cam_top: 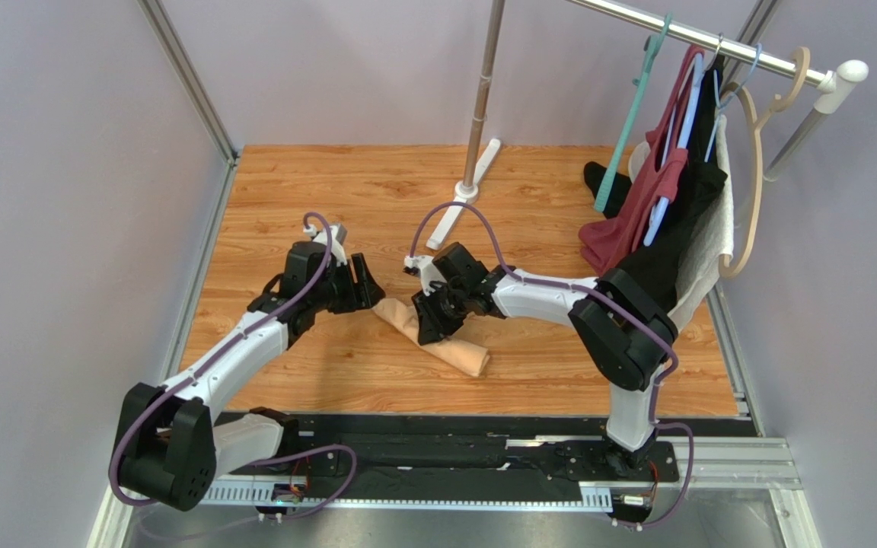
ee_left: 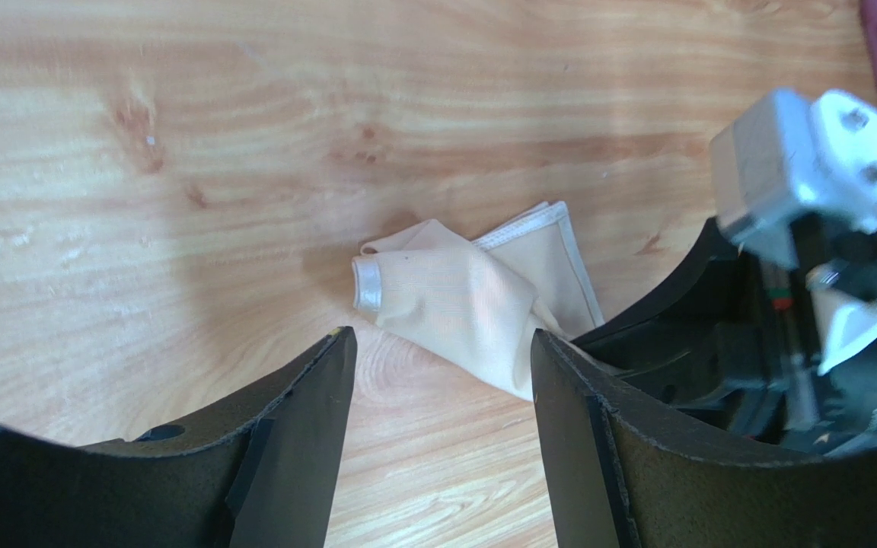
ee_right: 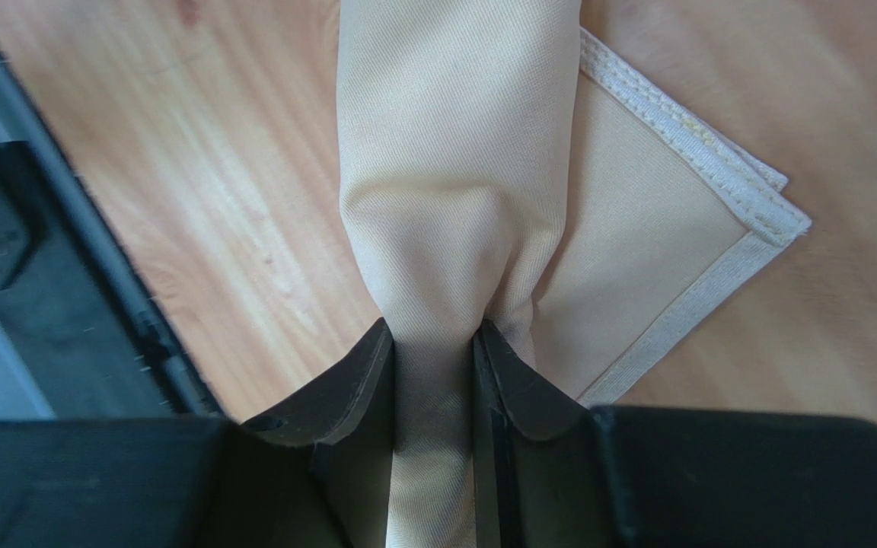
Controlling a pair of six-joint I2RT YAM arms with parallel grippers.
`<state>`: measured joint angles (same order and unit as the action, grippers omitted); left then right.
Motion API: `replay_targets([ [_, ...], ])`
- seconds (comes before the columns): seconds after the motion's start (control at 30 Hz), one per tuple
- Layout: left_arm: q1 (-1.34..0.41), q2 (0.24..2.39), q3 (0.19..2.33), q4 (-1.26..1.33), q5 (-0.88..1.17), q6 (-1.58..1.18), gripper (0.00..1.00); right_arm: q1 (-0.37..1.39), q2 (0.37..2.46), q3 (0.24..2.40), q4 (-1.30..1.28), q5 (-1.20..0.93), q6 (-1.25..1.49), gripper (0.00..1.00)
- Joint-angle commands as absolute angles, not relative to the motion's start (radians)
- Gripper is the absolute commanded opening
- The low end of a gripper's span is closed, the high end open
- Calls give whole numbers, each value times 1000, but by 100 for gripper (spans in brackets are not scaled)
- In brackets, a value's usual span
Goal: Fold the napkin, place the utensils inside, and roll it up
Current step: Roll the napkin with the utensil
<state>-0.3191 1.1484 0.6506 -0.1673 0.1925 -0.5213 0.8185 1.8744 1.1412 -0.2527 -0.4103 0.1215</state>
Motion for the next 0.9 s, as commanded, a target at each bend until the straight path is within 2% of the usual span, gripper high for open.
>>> replay_targets([
  [0.0,-319,1140,589,-146,227,-520,67,789,1914,1158,-296,-632,277,23],
  [0.3,-321,1233,546,-12,319,-541,67,707,1997,1152,-189,-779,360,21],
  [0.87,-324,1473,538,230,399,-623,66,670,2051,1111,-110,-808,364,20],
])
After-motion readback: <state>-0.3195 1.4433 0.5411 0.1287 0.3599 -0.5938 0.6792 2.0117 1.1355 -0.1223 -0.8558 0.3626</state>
